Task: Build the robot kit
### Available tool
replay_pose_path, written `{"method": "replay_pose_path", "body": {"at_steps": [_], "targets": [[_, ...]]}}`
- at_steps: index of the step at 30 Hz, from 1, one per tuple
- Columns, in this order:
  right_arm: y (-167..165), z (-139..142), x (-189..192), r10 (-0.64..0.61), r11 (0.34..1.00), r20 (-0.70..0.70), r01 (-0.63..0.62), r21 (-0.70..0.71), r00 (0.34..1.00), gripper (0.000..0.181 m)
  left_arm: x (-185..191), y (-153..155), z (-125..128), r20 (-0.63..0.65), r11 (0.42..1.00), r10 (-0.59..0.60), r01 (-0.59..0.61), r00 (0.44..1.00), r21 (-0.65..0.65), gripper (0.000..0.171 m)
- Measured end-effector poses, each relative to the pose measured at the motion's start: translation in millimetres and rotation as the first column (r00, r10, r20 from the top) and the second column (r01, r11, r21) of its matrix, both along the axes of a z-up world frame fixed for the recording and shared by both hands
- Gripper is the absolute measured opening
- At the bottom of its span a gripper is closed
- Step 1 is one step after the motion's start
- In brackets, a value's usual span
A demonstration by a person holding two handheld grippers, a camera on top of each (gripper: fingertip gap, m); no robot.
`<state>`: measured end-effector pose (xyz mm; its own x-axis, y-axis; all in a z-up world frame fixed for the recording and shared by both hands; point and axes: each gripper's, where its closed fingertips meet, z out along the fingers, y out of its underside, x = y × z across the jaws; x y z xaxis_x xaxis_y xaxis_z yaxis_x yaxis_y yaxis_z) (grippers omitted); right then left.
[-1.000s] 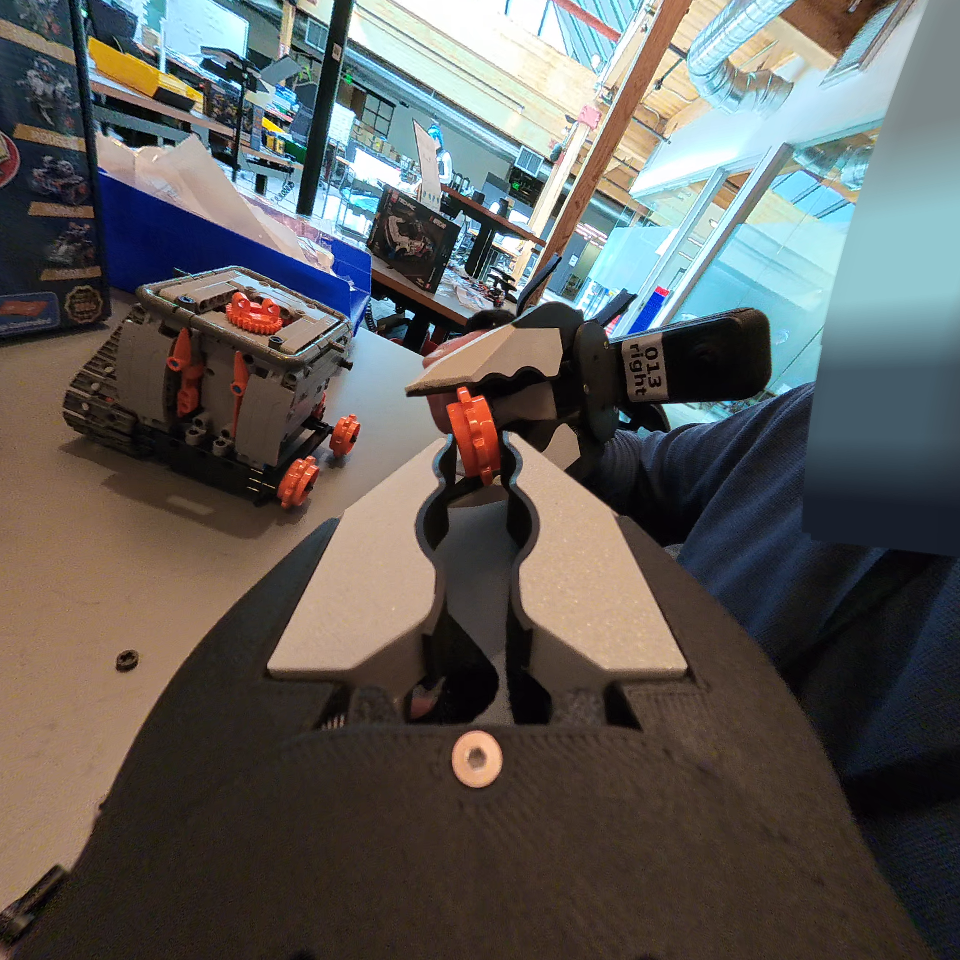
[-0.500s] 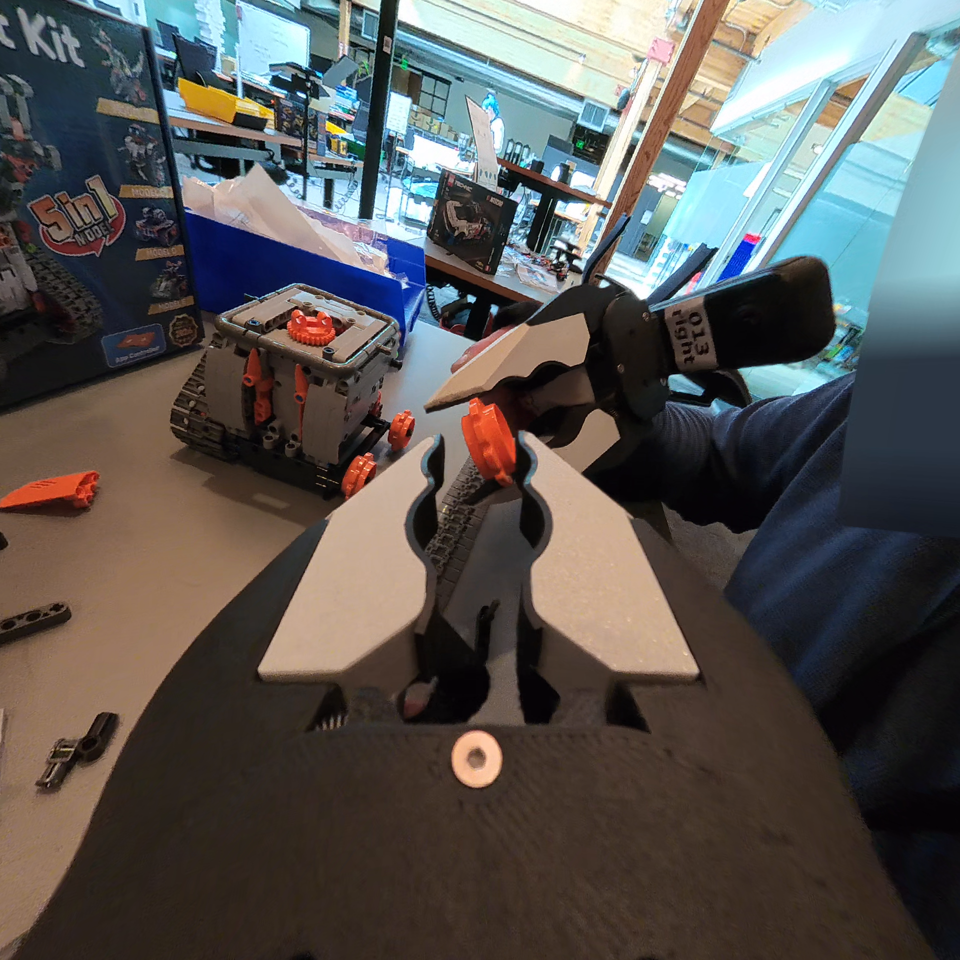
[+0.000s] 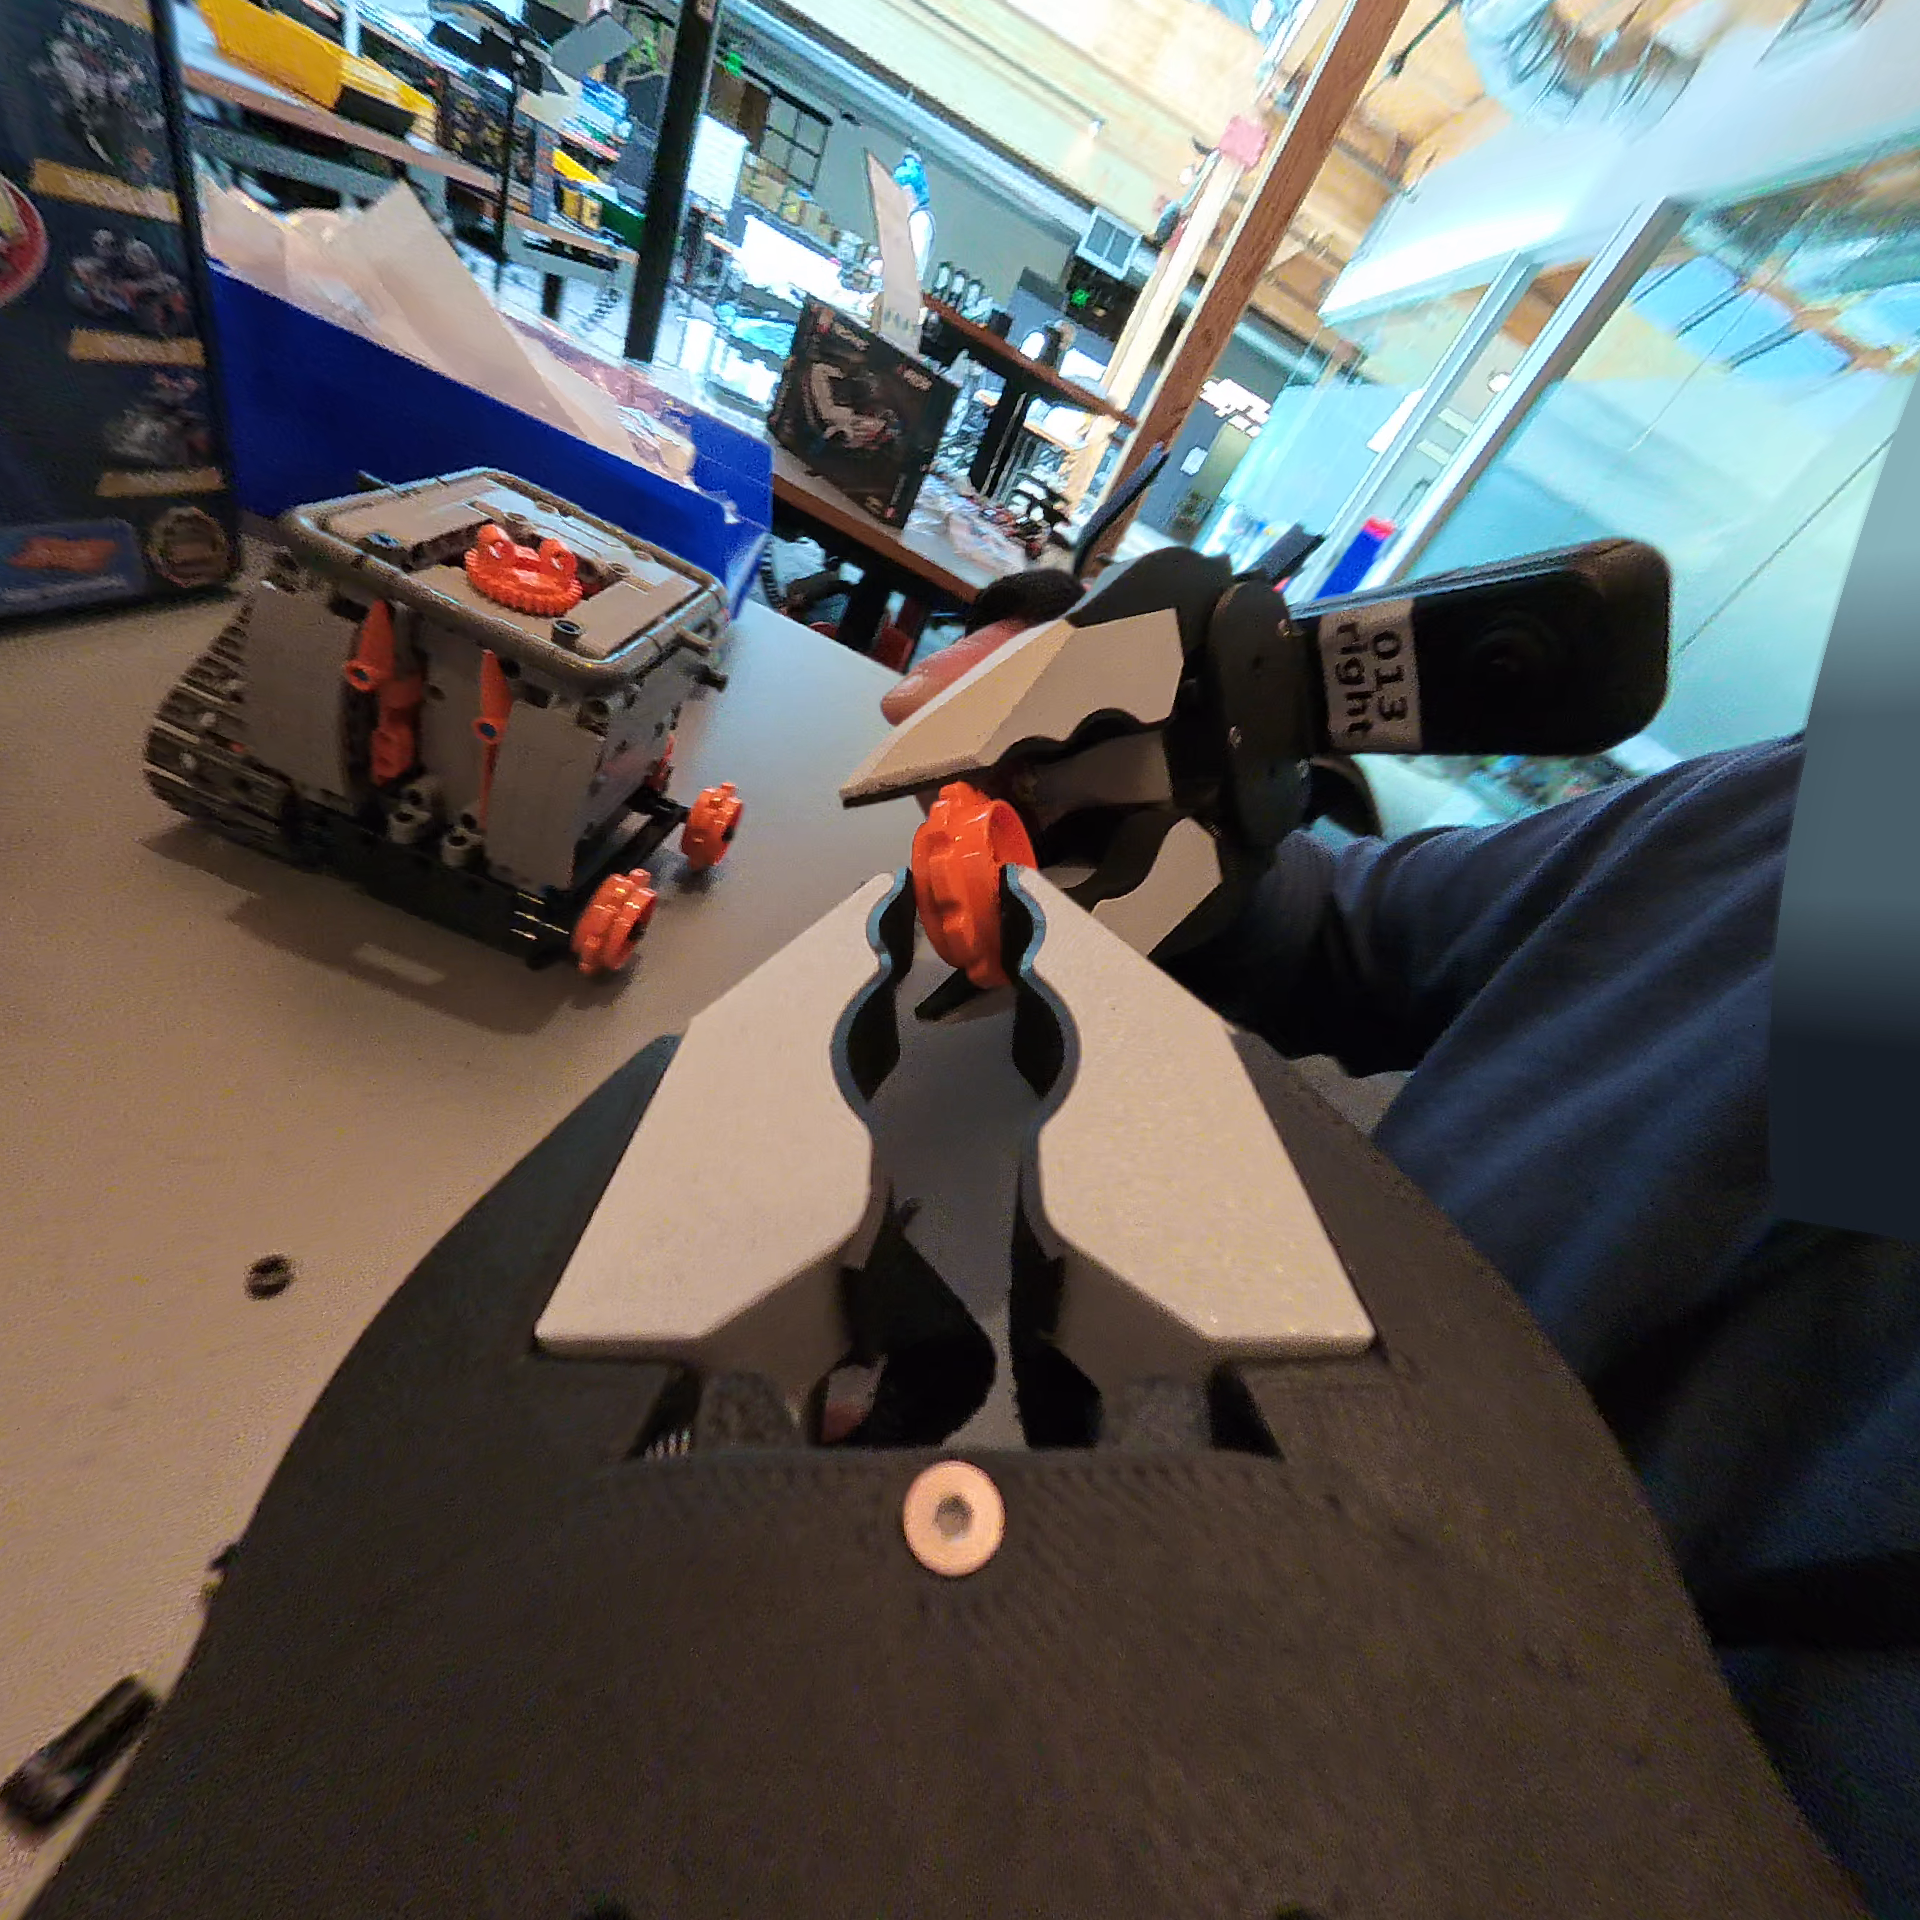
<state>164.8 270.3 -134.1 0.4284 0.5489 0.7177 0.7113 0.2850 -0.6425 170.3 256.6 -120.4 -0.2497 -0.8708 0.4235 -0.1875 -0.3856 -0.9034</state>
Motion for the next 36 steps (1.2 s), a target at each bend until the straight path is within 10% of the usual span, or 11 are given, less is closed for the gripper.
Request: {"method": "replay_pose_path", "body": {"at_steps": [8, 23, 36], "targets": [[-6, 2, -4, 0.029, 0.998, -0.032, -0.031, -0.055, 0.999, 0.041, -3, -4, 1, 0.048, 0.954, -0.136, 0.144, 0.99, -0.263, 0.014], [-28, -32, 2, 0.049, 0.926, -0.202, -0.121, -0.358, 0.978, 0.04, -8, -5, -27, -0.164, 0.997, -0.063, 0.068, 0.984, 0.024, 0.014], [-46, -96, -8, 0.077, 0.802, -0.219, -0.191, -0.566, 0.973, 0.04, -19, -38, -95, -0.467, 0.957, -0.181, 0.264, 0.865, 0.118, 0.007]]}}
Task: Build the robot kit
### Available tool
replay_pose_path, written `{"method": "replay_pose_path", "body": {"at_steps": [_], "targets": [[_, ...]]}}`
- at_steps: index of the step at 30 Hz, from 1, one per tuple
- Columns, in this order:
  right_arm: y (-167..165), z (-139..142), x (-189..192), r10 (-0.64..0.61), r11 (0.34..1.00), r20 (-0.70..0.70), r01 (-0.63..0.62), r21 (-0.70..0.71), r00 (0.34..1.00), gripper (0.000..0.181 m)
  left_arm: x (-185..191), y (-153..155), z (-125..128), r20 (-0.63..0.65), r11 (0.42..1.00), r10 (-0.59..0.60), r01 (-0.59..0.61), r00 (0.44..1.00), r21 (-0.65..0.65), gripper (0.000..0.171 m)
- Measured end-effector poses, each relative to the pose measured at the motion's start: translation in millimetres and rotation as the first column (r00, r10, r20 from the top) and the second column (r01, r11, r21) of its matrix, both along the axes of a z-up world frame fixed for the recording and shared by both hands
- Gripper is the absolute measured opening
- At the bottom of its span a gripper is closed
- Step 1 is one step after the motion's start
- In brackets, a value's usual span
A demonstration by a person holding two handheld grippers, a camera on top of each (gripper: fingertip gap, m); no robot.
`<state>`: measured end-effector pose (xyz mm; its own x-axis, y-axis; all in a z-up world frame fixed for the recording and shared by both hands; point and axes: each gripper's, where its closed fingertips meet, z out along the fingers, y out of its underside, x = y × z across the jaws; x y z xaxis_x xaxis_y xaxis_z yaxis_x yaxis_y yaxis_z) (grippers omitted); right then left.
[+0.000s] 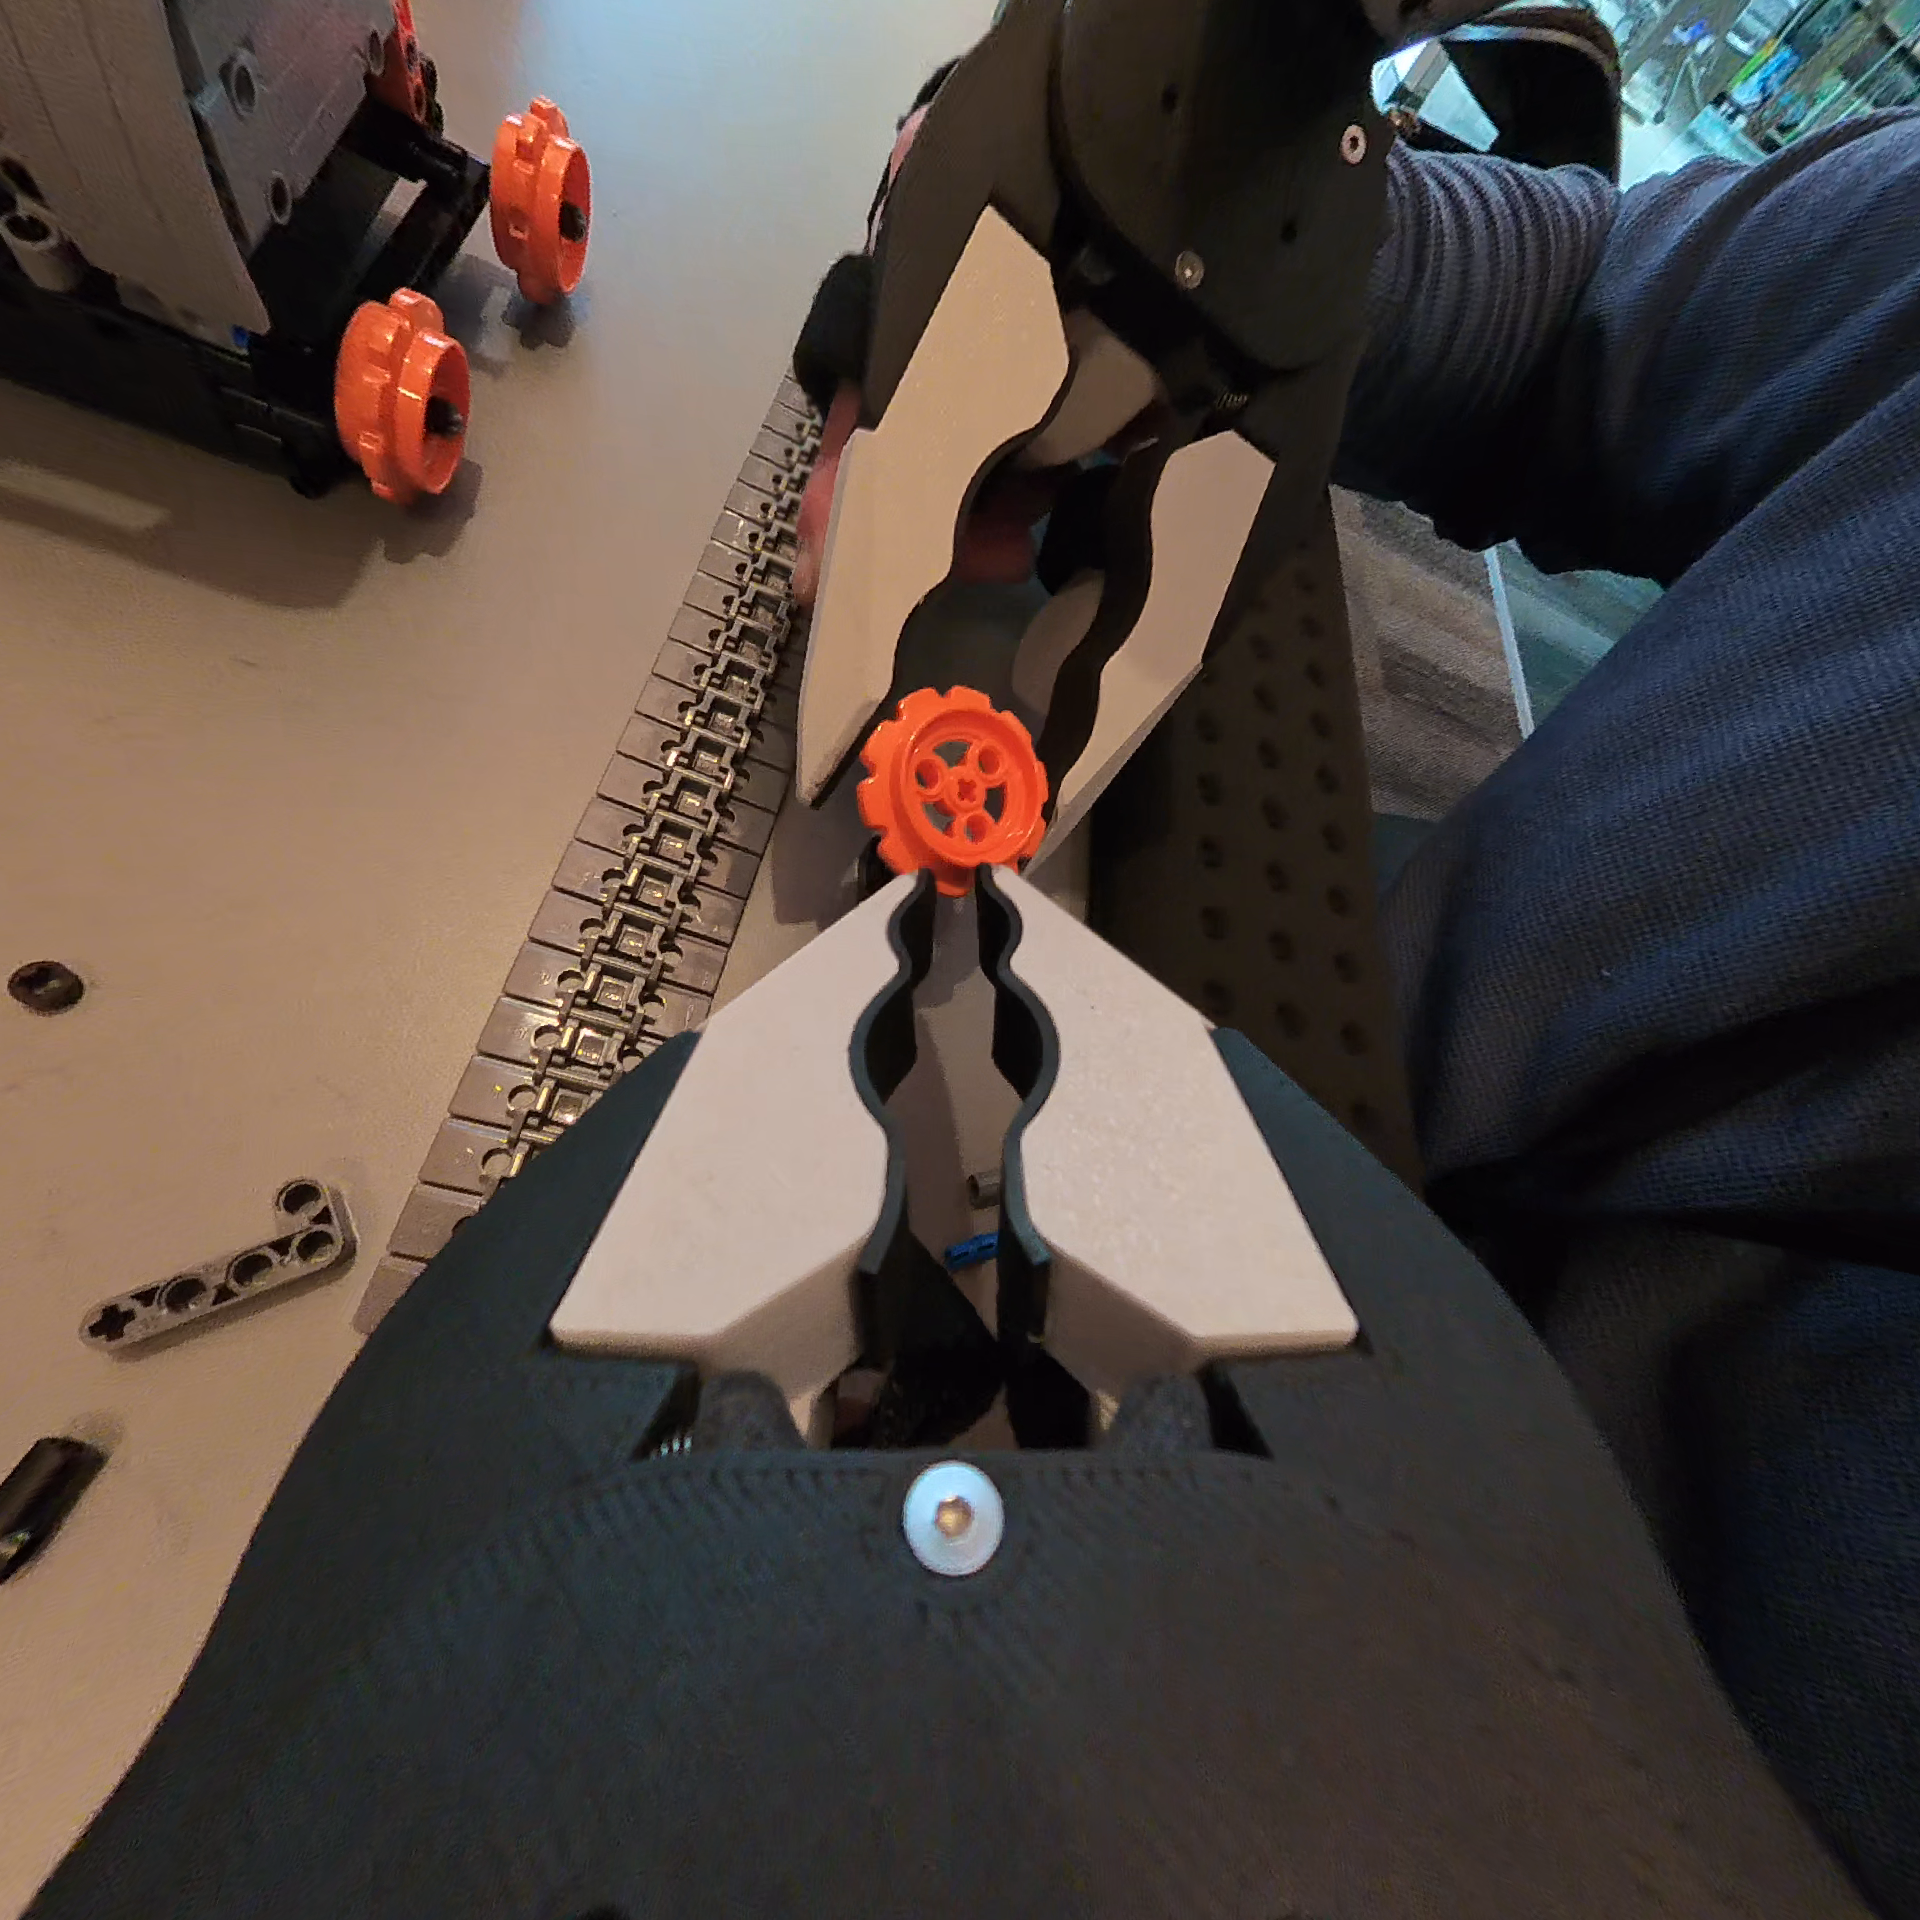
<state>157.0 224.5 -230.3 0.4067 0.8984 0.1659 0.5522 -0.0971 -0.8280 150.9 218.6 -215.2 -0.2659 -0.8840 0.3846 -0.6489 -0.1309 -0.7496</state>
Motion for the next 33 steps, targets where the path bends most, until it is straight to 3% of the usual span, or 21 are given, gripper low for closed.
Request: {"method": "replay_pose_path", "body": {"at_steps": [33], "targets": [[-1, -18, 3, -0.005, 0.996, 0.041, 0.009, -0.092, 0.999, 0.04, 2, -5, -5, -0.01, 1.0, -0.015, 0.015, 1.0, -0.006, 0.006]]}}
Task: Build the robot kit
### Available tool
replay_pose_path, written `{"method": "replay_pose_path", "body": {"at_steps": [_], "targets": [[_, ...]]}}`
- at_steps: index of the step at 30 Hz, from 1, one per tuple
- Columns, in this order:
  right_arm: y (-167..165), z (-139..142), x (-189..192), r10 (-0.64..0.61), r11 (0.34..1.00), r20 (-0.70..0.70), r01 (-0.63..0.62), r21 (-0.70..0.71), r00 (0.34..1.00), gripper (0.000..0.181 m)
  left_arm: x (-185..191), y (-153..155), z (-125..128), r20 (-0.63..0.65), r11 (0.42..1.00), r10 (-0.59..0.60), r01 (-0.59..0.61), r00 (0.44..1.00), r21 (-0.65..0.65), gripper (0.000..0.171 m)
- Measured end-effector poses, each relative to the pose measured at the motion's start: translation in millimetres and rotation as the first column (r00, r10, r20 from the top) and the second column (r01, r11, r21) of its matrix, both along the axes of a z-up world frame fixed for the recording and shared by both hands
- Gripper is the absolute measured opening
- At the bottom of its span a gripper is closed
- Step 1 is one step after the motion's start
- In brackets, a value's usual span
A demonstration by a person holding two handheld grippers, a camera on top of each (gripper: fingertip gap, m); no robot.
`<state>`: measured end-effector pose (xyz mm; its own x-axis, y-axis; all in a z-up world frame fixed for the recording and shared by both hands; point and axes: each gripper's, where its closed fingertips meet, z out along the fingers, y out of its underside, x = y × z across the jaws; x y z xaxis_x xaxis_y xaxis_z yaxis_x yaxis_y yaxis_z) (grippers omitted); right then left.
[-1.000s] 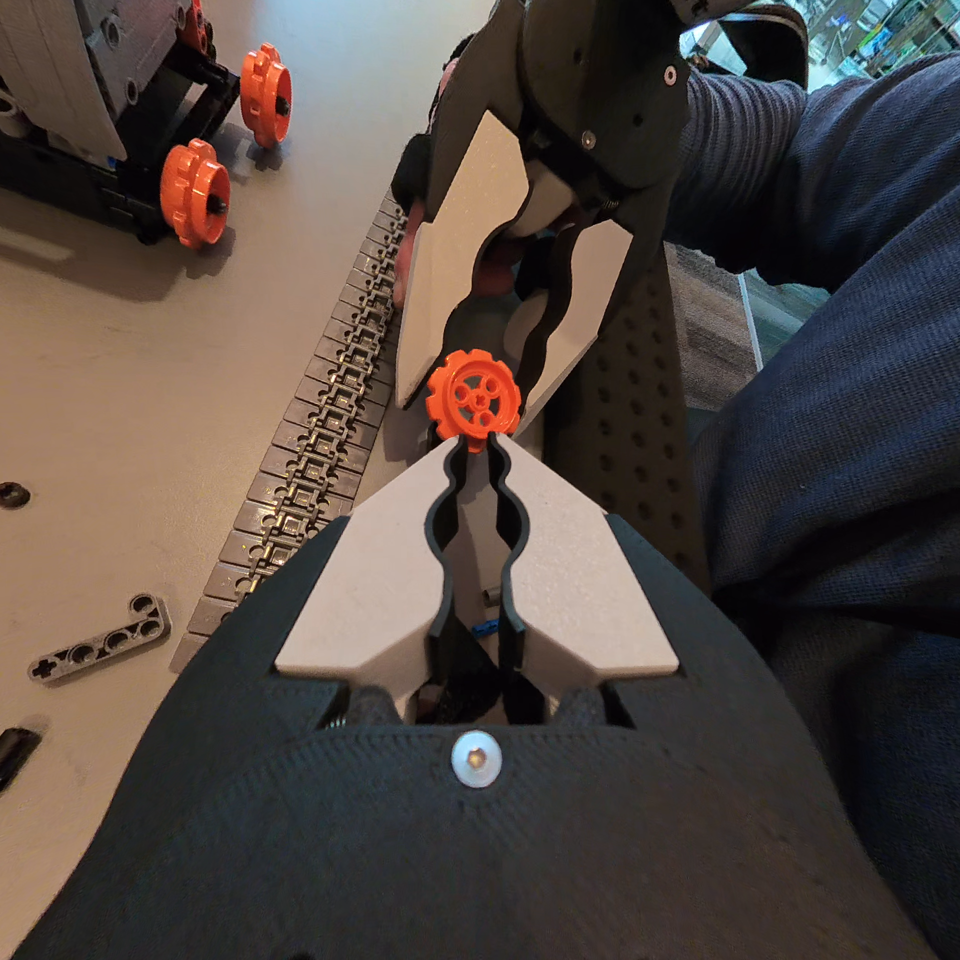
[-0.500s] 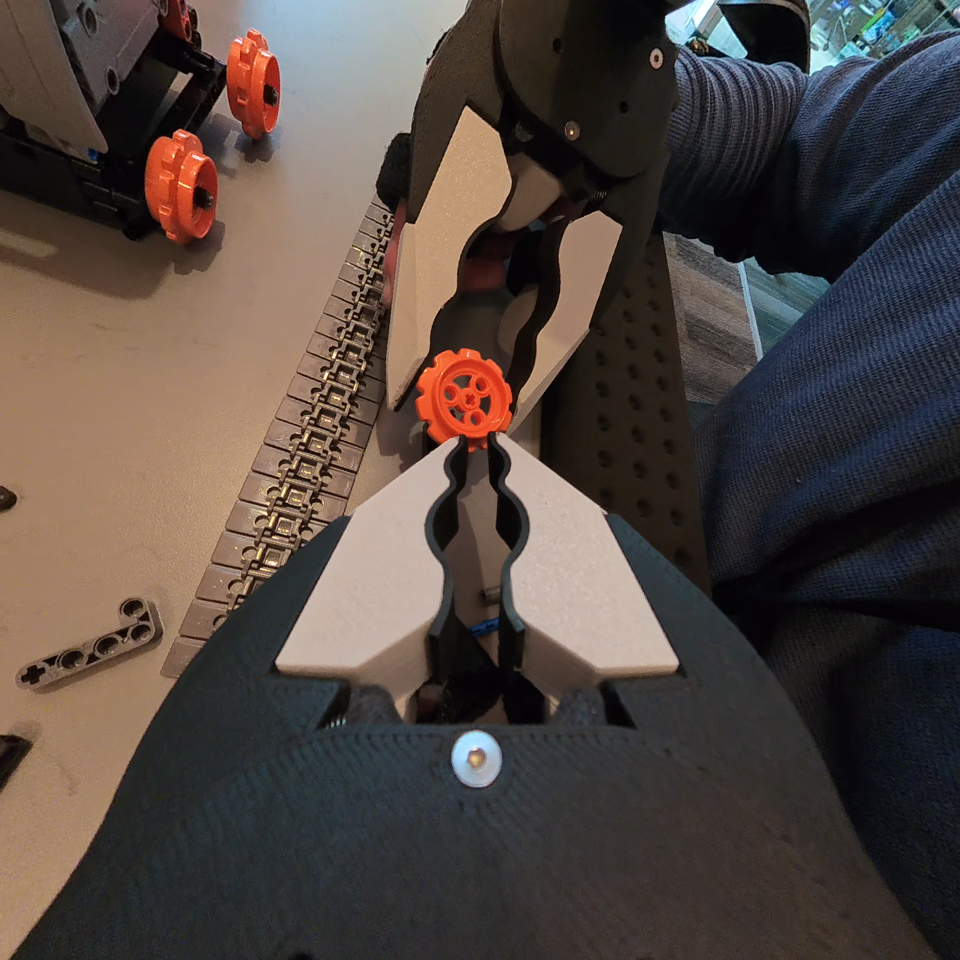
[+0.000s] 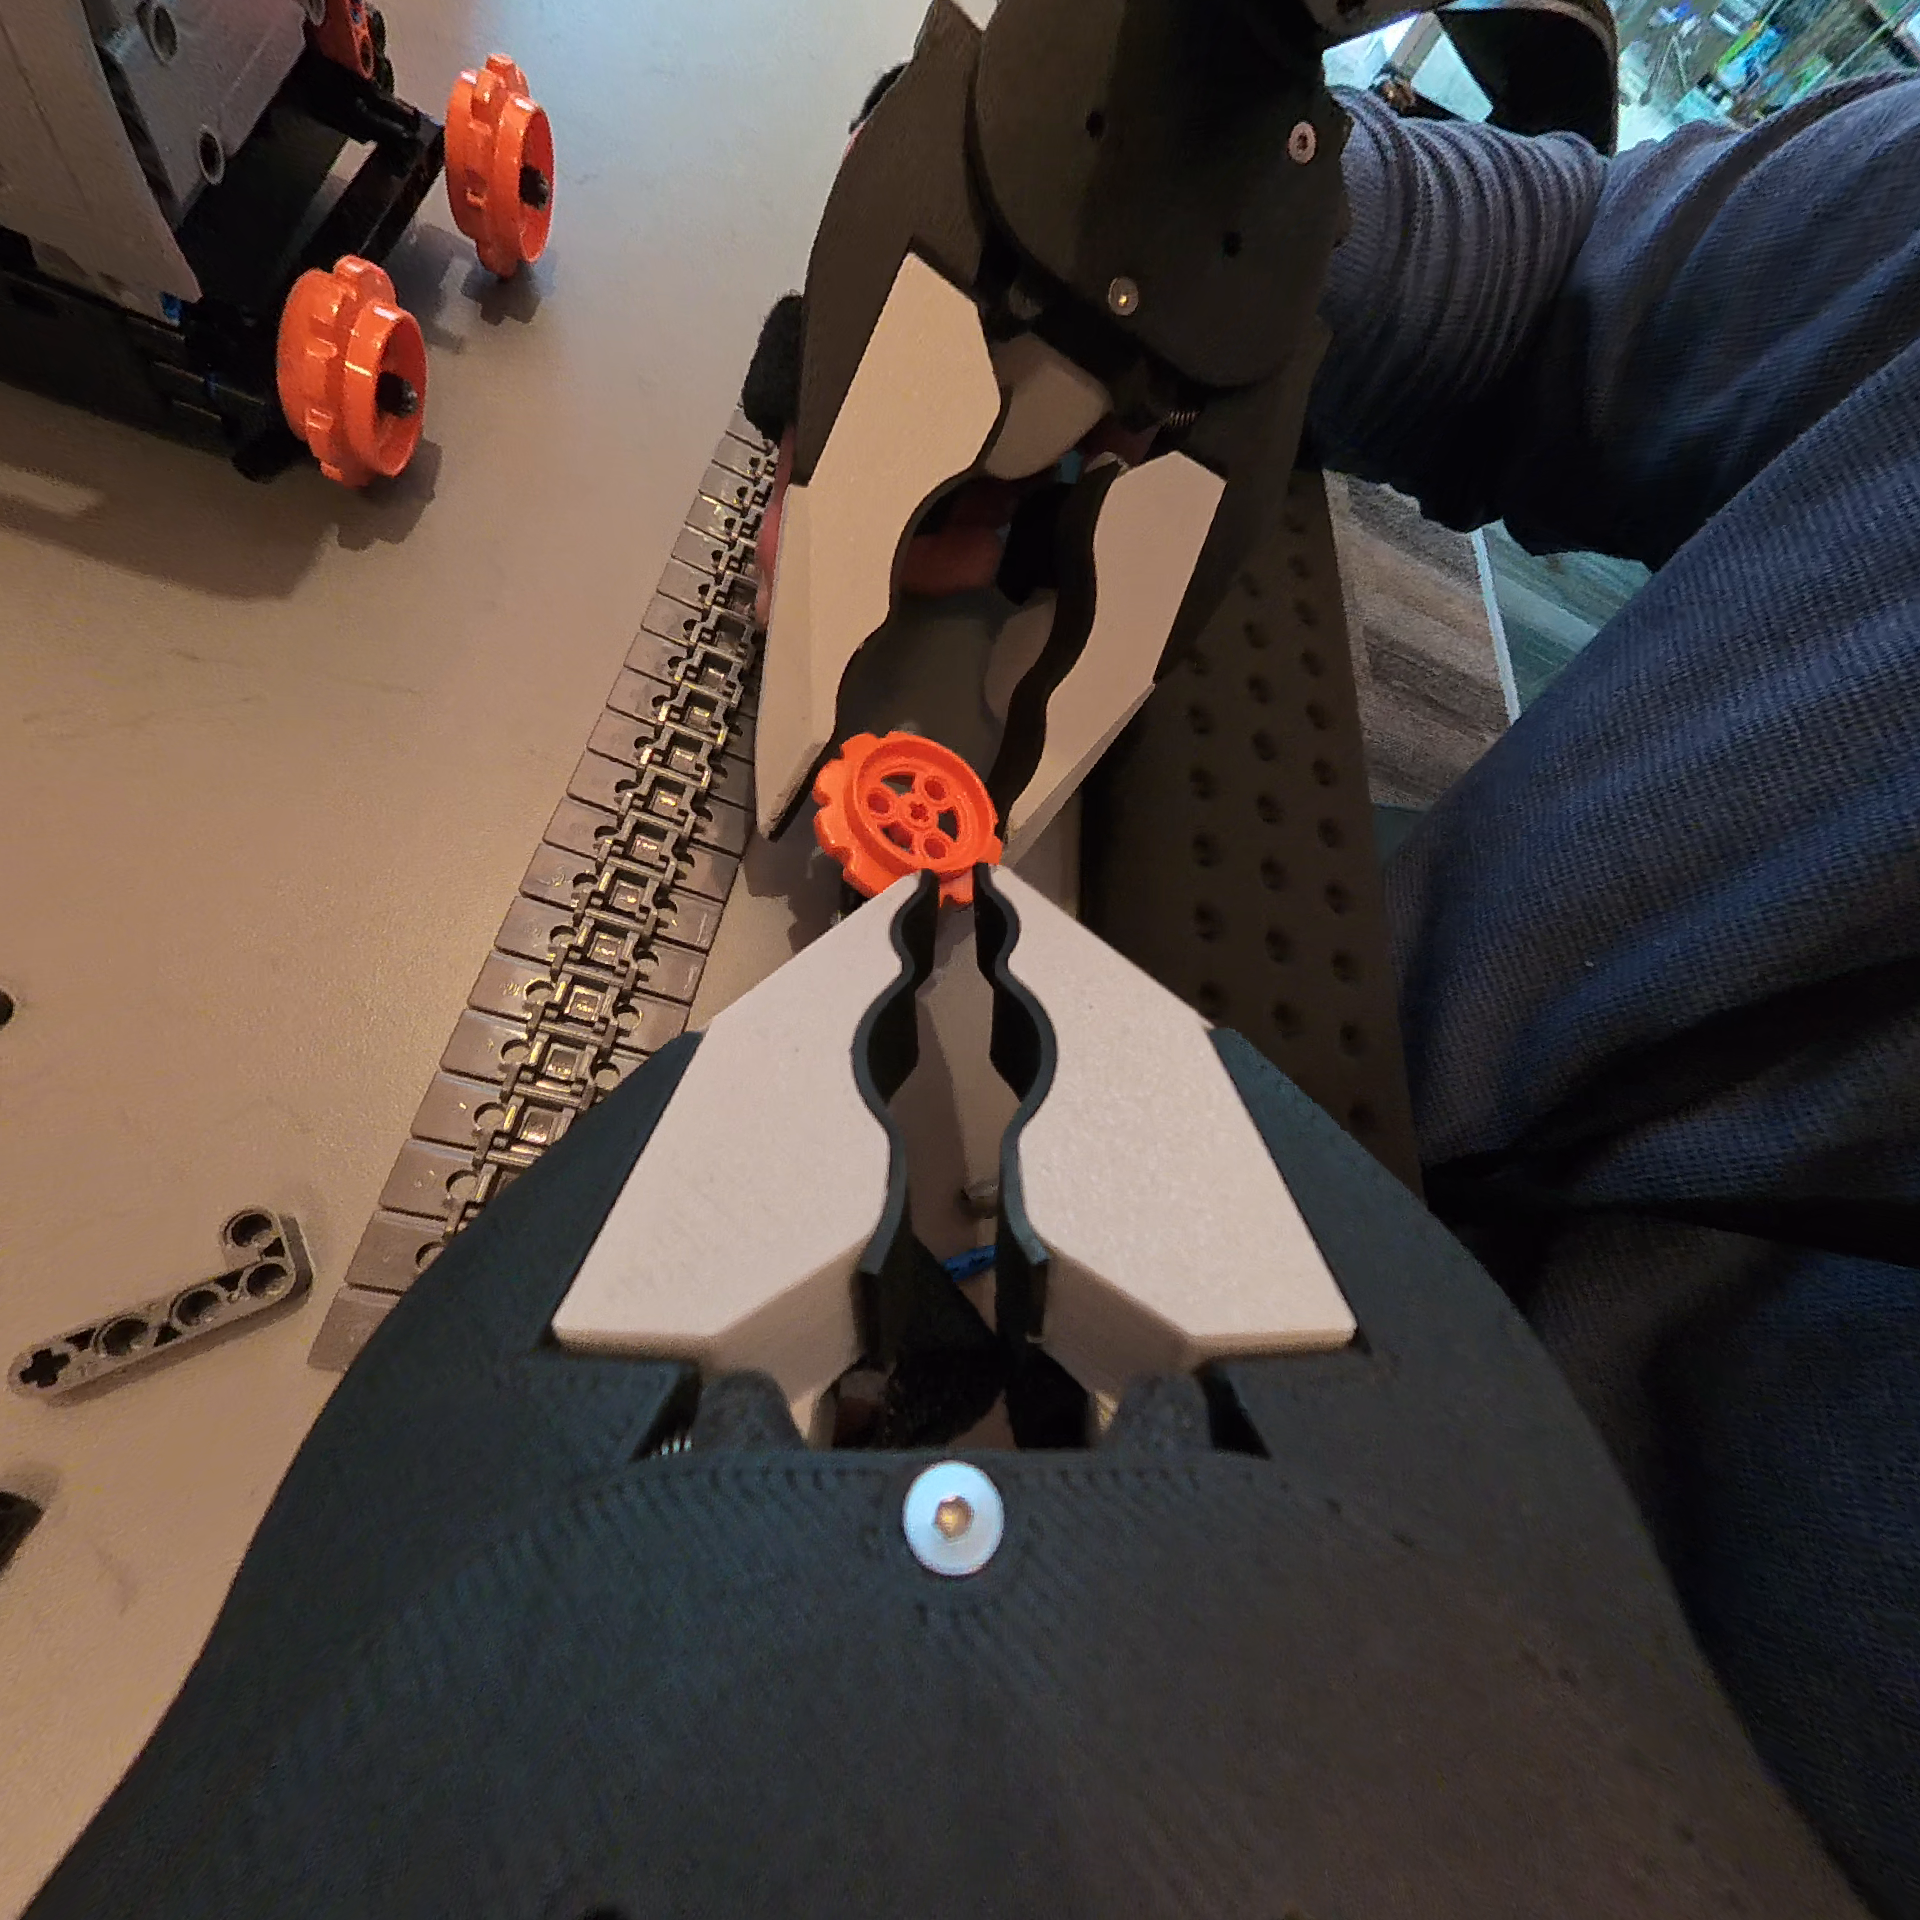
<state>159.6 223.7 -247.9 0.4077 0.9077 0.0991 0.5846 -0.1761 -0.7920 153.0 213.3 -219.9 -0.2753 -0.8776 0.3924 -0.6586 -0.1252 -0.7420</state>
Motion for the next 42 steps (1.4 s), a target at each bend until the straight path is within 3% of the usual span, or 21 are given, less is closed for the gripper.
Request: {"method": "replay_pose_path", "body": {"at_steps": [14, 19, 23, 37, 42], "targets": [[2, -3, 0, -0.008, 1.0, 0.03, 0.007, 0.008, 1.0, 0.04, 1, -4, -1, 0.003, 1.0, -0.013, 0.013, 1.0, 0.024, 0.002], [1, -4, -1, -0.004, 1.0, 0.04, 0.005, -0.003, 0.999, 0.04, 2, -6, 7, 0.061, 0.993, -0.039, 0.032, 0.997, 0.113, 0.005], [1, -4, -1, 0.0, 1.0, 0.06, 0.0, -0.006, 0.998, 0.04, 2, -6, -2, 0.035, 0.978, -0.048, 0.04, 0.998, 0.205, 0.004], [-1, -4, -3, 0.005, 1.0, 0.119, -0.005, -0.002, 0.993, 0.04, 5, -5, -6, 0.02, 0.984, -0.032, 0.028, 0.999, 0.176, 0.0], [0, -4, -1, -0.001, 1.0, 0.124, -0.001, 0.012, 0.992, 0.04, -1, 8, 0, 0.032, 0.974, -0.015, 0.007, 0.999, 0.225, 0.006]]}}
